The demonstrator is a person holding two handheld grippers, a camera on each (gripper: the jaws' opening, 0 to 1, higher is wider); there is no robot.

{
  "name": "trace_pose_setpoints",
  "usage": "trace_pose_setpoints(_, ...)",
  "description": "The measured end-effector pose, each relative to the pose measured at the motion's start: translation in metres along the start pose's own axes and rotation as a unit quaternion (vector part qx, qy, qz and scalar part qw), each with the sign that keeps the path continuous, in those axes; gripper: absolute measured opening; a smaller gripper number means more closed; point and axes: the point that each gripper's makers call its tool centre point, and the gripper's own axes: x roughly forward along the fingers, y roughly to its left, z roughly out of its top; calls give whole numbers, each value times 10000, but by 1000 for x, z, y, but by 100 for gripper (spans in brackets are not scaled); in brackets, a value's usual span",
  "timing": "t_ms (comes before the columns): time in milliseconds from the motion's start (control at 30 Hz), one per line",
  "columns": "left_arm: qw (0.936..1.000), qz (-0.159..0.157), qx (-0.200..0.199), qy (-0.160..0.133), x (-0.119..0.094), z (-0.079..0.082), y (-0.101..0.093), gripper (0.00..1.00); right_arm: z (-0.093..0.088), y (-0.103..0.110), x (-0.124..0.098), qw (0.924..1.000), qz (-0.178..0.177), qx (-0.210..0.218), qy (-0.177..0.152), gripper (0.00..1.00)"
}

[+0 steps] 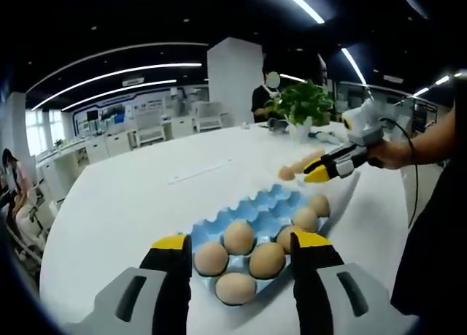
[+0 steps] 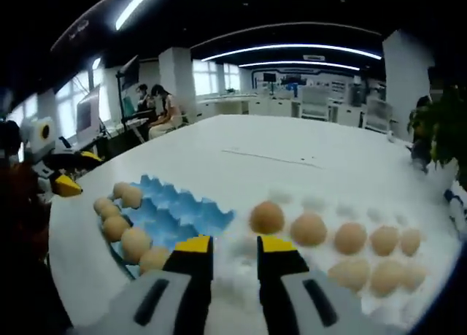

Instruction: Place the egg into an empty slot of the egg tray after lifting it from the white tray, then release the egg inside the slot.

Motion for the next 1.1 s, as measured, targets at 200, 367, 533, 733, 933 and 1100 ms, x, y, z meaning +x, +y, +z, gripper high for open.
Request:
trace_pose_setpoints(200,10000,35,-52,-3,-1,0,4,54,4,-48,-24,9968,-736,215,-226,23)
trace_pose_setpoints(367,9999,53,-87,-27,0,1,4,54,-3,-78,-35,9923,-1216,194,-144,24)
trace_pose_setpoints(533,10000,44,-83,-21,0,1,3,55,-18,-86,-30,9917,-1251,282,112,24)
trace_pose_setpoints(733,9991,110,-364,-171,-3,6,10,54,-36,-93,-22,9892,-1354,122,552,26)
trace_pose_setpoints(933,9994,143,-300,-132,-4,4,11,55,-32,-91,-21,9907,-1283,195,404,26)
trace_pose_setpoints(1100,9995,93,-299,-81,-4,2,8,55,-27,-88,-27,9909,-1290,230,306,25)
